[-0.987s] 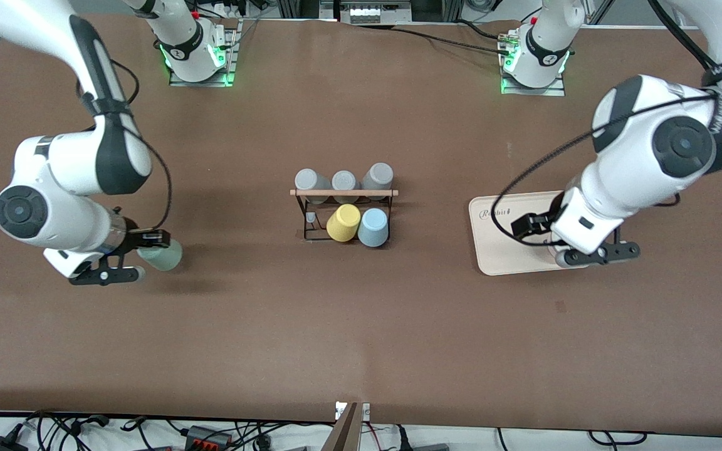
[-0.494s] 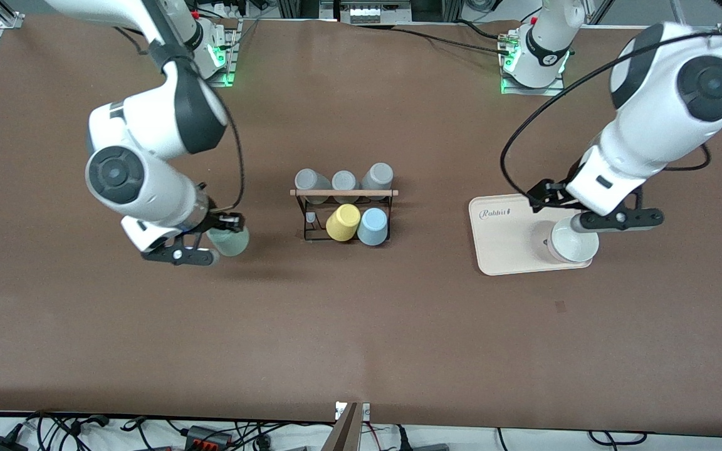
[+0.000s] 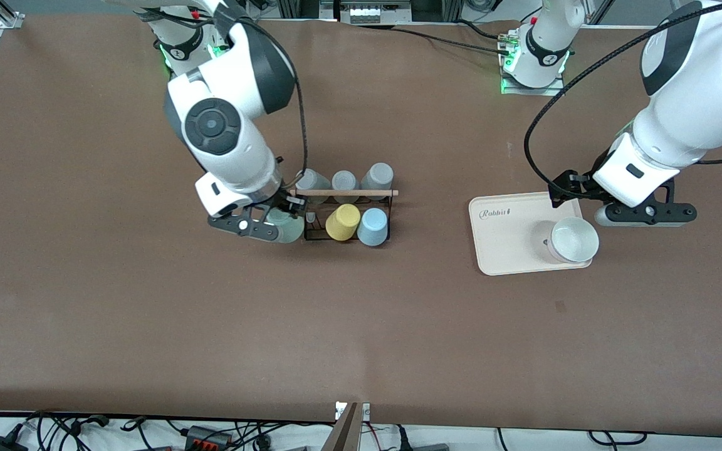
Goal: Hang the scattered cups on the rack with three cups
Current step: 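Carry the green cup to the rack and hang it beside the yellow cup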
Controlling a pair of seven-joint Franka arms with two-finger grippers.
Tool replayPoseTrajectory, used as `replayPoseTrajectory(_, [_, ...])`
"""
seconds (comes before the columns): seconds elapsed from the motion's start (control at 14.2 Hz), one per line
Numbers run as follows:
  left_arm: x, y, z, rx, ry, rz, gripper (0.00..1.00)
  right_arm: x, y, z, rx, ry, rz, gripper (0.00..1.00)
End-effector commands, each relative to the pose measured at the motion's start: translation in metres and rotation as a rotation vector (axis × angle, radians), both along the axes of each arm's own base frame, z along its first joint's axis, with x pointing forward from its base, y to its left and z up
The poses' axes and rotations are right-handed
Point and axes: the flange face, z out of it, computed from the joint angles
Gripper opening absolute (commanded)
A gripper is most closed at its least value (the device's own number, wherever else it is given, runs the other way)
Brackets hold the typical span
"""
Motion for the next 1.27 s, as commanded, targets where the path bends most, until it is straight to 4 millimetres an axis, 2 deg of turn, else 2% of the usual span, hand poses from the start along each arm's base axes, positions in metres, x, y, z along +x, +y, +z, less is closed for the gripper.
replayPoseTrajectory(0.0, [0.004,0.012,0.004,0.000,0.003,-0.156,1.00,0.000,0.017,-0.012,0.006,0.002,-0.030,0.33])
replayPoseTrajectory(0.21, [-0.004,0.009,0.006,-0.024,0.038,-0.140,1.00,-0.004,0.026,-0.027,-0.006,0.021,-0.031,0.33])
replayPoseTrajectory(0.28, [-0.014,0.006,0.014,-0.034,0.048,-0.078,1.00,-0.005,0.029,-0.034,-0.011,0.028,-0.026,0.33])
replayPoseTrajectory(0.42, [-0.023,0.005,0.007,-0.026,0.071,0.007,1.00,-0.003,0.030,-0.050,-0.016,0.040,-0.028,0.33])
replayPoseTrajectory(0.56, [-0.023,0.012,0.005,-0.025,0.076,0.030,1.00,-0.003,0.036,-0.067,-0.018,0.044,-0.024,0.33])
replayPoseTrajectory(0.63, [-0.029,0.010,0.007,-0.019,0.061,0.030,1.00,-0.005,0.039,-0.078,-0.028,0.054,-0.015,0.33])
replayPoseTrajectory(0.71, [-0.032,0.011,0.000,-0.016,0.052,0.032,1.00,-0.004,0.040,-0.087,-0.034,0.063,-0.017,0.33])
replayPoseTrajectory(0.85, [-0.030,0.012,0.002,-0.020,0.035,0.028,1.00,-0.007,0.046,-0.099,-0.036,0.064,-0.010,0.33])
replayPoseTrajectory(0.99, [-0.016,0.018,0.013,-0.030,0.008,0.052,1.00,-0.008,0.049,-0.105,-0.036,0.066,-0.007,0.34])
replayPoseTrajectory(1.06, [-0.012,0.027,0.015,-0.033,0.002,0.074,1.00,-0.008,0.049,-0.105,-0.036,0.066,-0.005,0.40])
replayPoseTrajectory(1.13, [-0.009,0.038,0.020,-0.036,-0.006,0.079,1.00,-0.007,0.047,-0.103,-0.035,0.064,0.003,0.63])
replayPoseTrajectory(1.2, [-0.010,0.036,0.025,-0.044,-0.005,0.074,1.00,-0.004,0.044,-0.097,-0.030,0.056,0.005,0.90])
